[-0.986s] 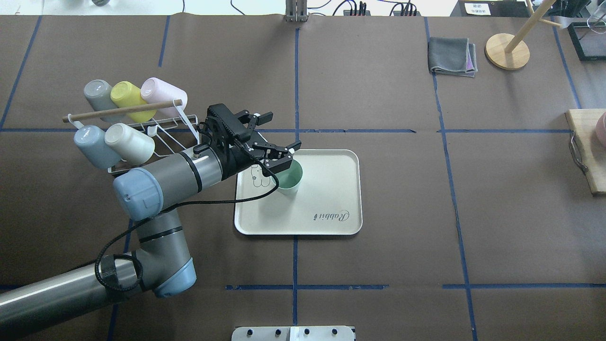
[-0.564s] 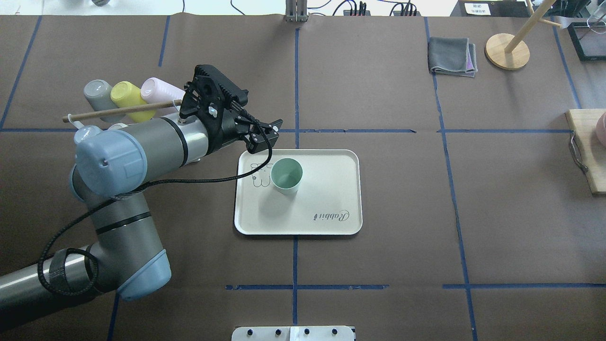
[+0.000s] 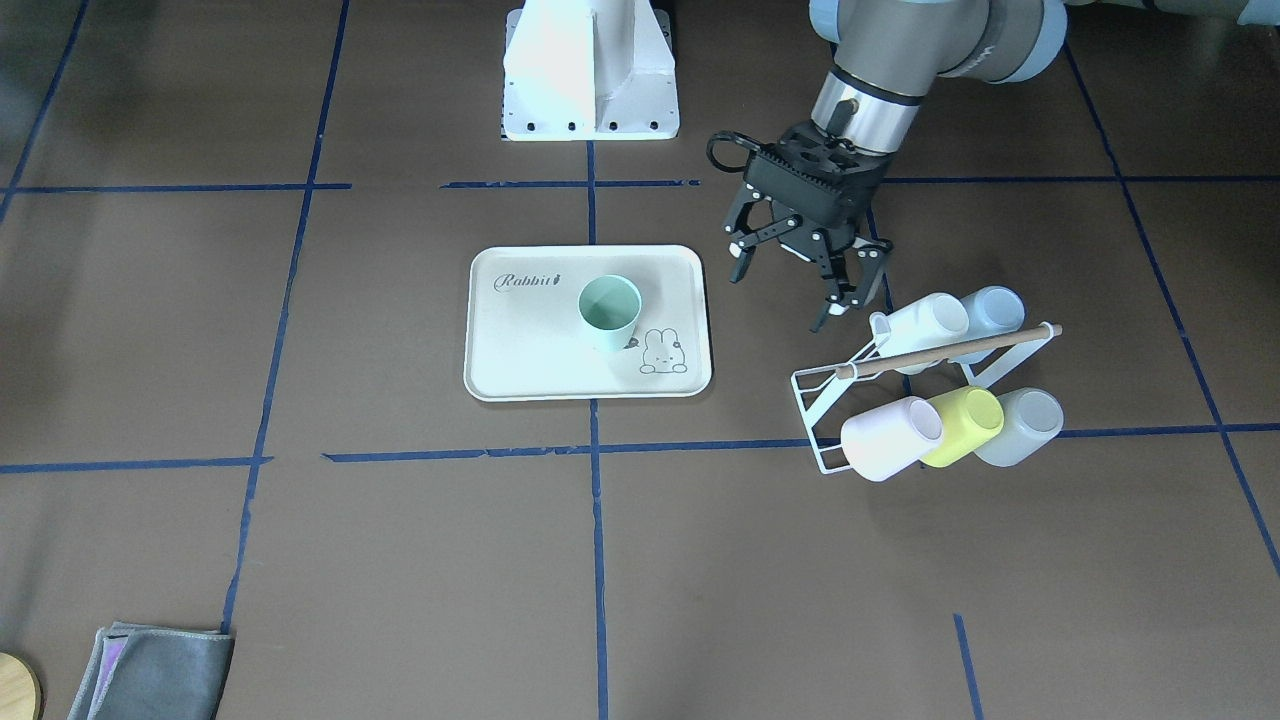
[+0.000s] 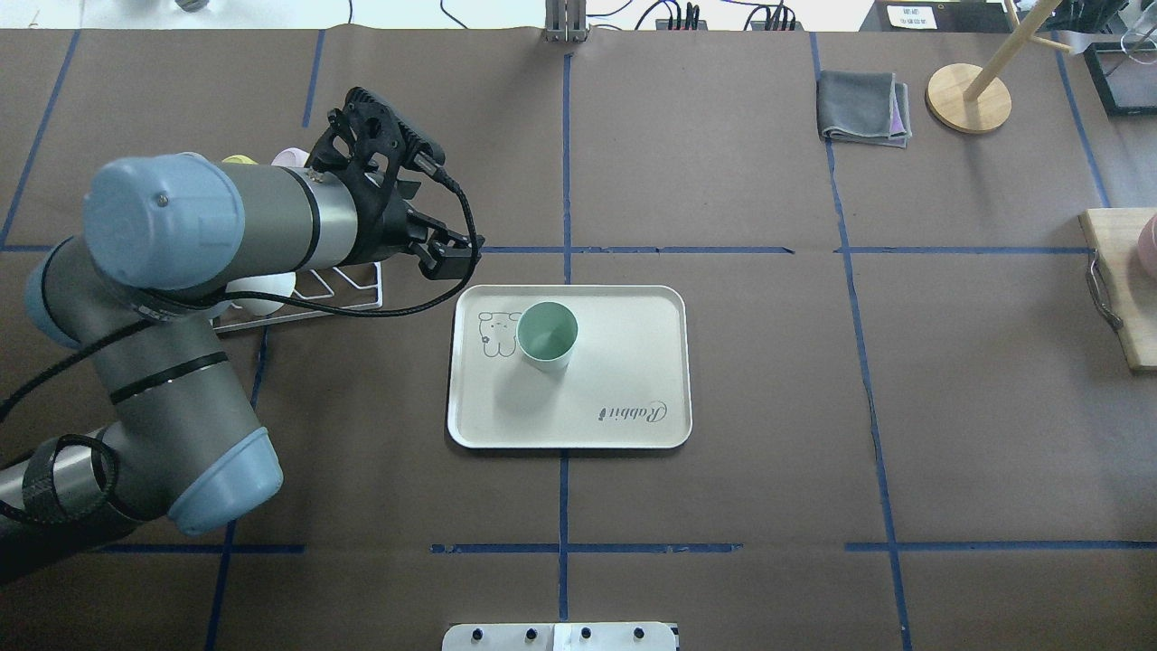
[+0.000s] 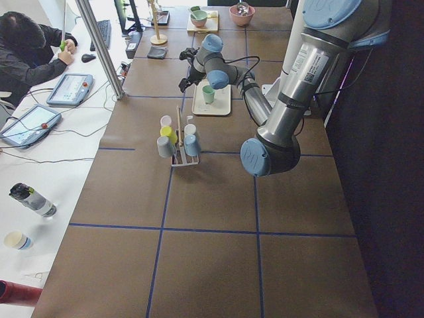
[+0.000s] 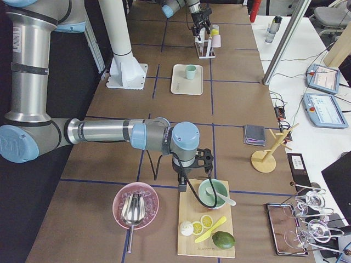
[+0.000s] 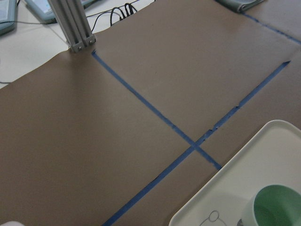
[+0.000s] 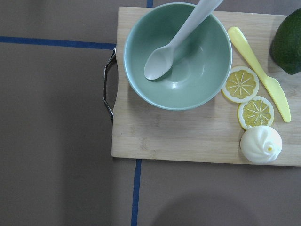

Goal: Pick up and place green cup on tray

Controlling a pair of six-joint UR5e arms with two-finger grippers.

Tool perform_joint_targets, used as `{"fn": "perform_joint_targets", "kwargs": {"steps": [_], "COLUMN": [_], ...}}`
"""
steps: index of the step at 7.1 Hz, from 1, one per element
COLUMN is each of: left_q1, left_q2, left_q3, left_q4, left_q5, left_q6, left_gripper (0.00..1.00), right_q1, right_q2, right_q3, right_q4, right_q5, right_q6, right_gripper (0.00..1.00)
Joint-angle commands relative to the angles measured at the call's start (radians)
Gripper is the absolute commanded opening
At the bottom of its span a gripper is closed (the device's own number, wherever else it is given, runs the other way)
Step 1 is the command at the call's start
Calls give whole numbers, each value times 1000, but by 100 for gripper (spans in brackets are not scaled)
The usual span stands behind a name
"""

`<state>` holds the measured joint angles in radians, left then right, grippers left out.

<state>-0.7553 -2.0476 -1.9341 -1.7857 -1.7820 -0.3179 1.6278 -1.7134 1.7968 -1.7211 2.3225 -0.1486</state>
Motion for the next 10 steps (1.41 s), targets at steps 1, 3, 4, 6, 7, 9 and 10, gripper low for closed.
{"fn": "perform_joint_targets", "kwargs": {"steps": [1,3,4,6,7,9,10], "left_q1": [-135,-269,-361,-567,-661,-771,-773], "left_q2": [7,9,10,64,122,190,226], "left_q3": [-13,-6,7,91,160,356,378], "left_q4": [107,213,297,399,397,376,381], "left_q5": [-11,-16,-93,-317,-394,-477,-478], "left_q6": [352,588,608,603,599,596,585], "left_gripper": [100,100,100,100,100,100,100], "right_q1": [0,0,0,0,0,1,1], "right_q2": [0,0,-2,-5,-9,-14,-28], "right_q3": [1,0,0,0,0,-13,-11], "right_q4": [0,0,0,0,0,2,2], "right_q5": [0,0,0,0,0,-37,-50], "right_q6": [4,4,4,1,0,-15,-46], "right_gripper": [100,100,100,100,100,100,100]}}
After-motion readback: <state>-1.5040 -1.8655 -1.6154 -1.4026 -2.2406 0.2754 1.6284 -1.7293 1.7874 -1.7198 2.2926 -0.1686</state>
